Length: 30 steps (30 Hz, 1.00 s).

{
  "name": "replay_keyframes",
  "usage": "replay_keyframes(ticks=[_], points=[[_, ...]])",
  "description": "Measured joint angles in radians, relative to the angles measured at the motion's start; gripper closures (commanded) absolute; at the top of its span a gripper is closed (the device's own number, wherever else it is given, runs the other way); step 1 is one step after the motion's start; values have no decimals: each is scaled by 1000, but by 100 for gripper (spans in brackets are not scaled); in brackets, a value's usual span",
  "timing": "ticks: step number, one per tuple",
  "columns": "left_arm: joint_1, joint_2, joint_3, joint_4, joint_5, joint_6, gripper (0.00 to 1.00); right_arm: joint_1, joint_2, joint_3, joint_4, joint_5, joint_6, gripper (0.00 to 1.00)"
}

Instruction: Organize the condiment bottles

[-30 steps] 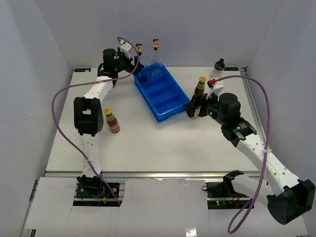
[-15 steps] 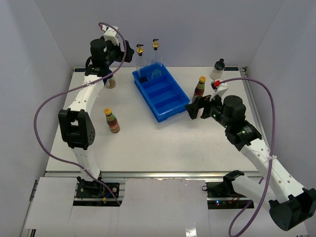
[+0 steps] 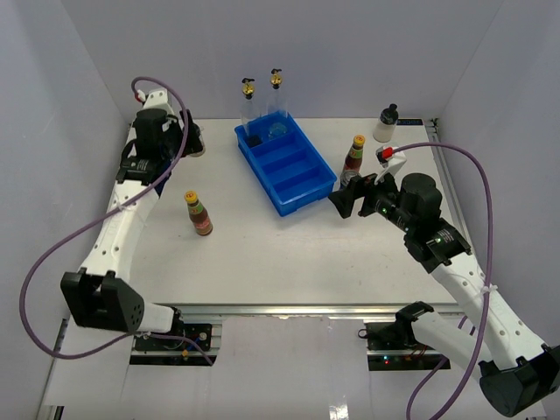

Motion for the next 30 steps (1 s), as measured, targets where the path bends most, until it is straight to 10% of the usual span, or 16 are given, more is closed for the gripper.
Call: replay_keyframes(ticks=[7, 30], points=[[-23, -195, -158, -168, -11, -16, 26, 0, 0, 0, -13, -17, 2, 7], [-30, -160, -284, -185, 93, -31, 42, 0, -18, -36, -21, -2, 8, 7]])
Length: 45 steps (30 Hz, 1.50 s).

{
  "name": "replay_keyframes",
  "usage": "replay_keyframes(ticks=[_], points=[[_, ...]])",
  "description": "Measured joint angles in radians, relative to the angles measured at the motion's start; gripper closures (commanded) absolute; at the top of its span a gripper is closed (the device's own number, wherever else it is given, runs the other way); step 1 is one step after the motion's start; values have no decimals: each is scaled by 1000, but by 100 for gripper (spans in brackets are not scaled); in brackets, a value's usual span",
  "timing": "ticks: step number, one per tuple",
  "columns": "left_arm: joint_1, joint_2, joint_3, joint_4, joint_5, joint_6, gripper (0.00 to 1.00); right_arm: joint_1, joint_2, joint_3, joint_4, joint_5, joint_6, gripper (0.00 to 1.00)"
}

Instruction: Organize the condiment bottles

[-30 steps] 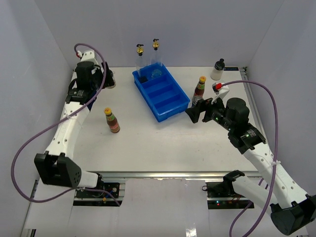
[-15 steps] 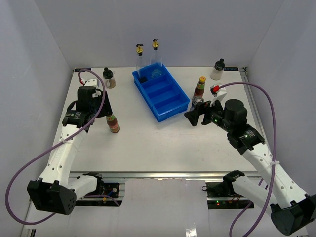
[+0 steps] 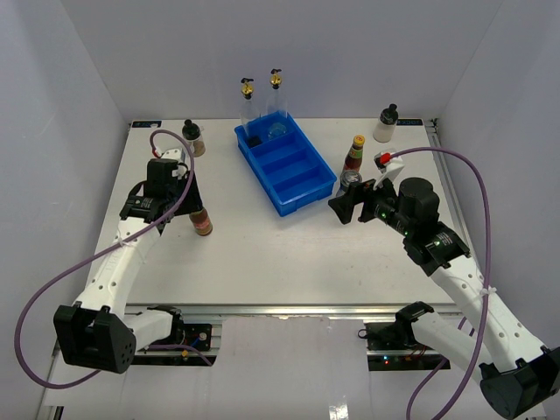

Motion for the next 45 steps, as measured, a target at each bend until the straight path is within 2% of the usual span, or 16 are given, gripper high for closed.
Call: replay_keyframes(ticks=[10, 15, 19, 25, 31, 32, 35, 36, 38, 45], points=[[-5, 54, -8, 14, -32, -3, 50, 0, 3, -12, 0, 7, -1, 7], [-8, 61, -8, 30, -54, -3, 46, 0, 3, -12, 0, 8, -2, 8], [-10, 76, -8, 44, -59, -3, 38, 0, 3, -12, 0, 8, -2, 8], [-21, 95, -8, 50, -65, -5, 41, 0, 3, -12, 0, 8, -3, 7], [-27, 95, -8, 54, -75, -3, 55, 0, 3, -13, 0, 8, -4, 7], [-28, 95, -8, 55, -78, -3, 61, 0, 3, -13, 0, 8, -4, 8], [-29, 95, -8, 57, -85, 0, 90, 0, 3, -13, 0, 8, -4, 8], [-30, 95, -8, 57, -87, 1, 96, 0, 3, -13, 0, 8, -4, 8], [-33, 98, -7, 57, -89, 1, 100, 0, 3, -14, 0, 8, -4, 8], [-79, 138, 32, 43, -113, 9, 100, 0, 2, -34, 6, 8, -4, 7]])
